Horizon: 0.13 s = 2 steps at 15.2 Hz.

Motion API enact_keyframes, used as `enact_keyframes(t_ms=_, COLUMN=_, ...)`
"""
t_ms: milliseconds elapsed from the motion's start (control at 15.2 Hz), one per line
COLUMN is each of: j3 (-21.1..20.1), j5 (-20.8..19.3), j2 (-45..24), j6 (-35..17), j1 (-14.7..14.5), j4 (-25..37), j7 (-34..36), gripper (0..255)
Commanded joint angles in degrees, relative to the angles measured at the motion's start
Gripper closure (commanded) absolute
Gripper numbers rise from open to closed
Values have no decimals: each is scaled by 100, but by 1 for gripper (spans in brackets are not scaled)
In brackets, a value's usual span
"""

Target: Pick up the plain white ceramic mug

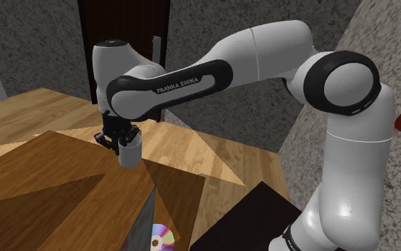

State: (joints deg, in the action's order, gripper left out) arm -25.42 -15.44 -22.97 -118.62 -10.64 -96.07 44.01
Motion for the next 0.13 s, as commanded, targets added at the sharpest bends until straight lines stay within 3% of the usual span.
enact_keyframes(t_ms=0, j3=-9, j5=17, j2=20, j6=83, j1=-2, j4=65, j7=-16, gripper=255)
enact_keyframes(t_ms=66, j3=-9, j5=17, j2=20, j6=83, j1=-2, j4=66, j7=-16, gripper=255)
